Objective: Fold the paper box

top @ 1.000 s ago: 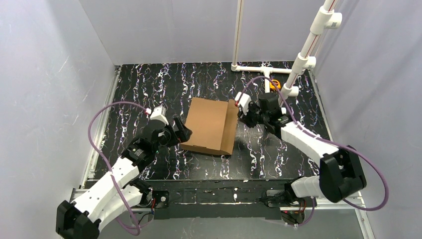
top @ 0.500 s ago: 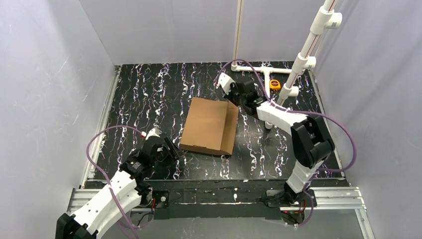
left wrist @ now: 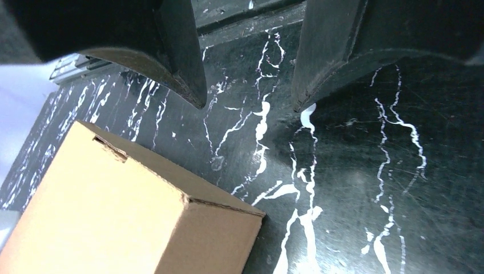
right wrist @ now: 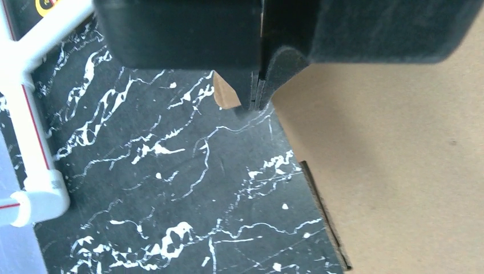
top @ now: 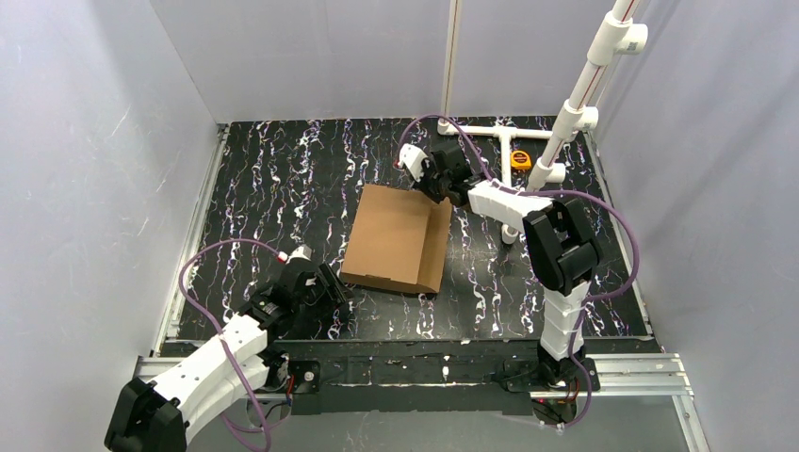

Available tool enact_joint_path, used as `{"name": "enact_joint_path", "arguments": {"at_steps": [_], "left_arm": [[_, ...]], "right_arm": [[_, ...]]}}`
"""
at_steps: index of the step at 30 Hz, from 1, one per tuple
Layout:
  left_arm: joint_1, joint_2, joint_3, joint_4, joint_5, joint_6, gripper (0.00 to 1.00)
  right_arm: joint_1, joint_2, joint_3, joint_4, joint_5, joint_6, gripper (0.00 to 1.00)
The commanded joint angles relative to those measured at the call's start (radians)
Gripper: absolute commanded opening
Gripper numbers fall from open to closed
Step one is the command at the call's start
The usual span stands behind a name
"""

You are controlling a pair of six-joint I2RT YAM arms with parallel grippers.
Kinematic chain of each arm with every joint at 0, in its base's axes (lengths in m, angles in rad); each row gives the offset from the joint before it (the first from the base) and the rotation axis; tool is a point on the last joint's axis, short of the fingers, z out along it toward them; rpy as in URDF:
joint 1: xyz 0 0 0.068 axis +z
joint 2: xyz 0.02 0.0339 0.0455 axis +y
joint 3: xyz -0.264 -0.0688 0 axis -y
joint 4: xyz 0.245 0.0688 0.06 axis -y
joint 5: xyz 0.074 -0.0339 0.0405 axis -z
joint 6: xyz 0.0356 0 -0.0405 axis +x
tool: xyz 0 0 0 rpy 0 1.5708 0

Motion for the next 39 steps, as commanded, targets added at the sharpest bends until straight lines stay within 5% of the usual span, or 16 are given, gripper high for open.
{"name": "enact_joint_path", "arguments": {"at_steps": [1, 10, 29, 39], "left_arm": [[0.004, -0.004, 0.008, -0.041, -0.088, 0.002, 0.55], [0.004, -0.018, 0.099, -0.203, -0.216, 0.047, 0.55], [0.004, 0.051, 0.181, -0.280, -0.300, 0.057, 0.55], [0.027, 0.361, 0.338, -0.207, -0.357, 0.189, 0.53]], "right_arm": [[-0.002, 0.017, 0.057, -0.059, -0.078, -0.017, 0.01], [-0.002, -0.013, 0.044, -0.198, -0.191, -0.019, 0.01], [0.027, -0.243, -0.256, -0.096, -0.246, 0.220, 0.01], [0.027, -0.346, -0.368, -0.052, -0.278, 0.261, 0.01]]}}
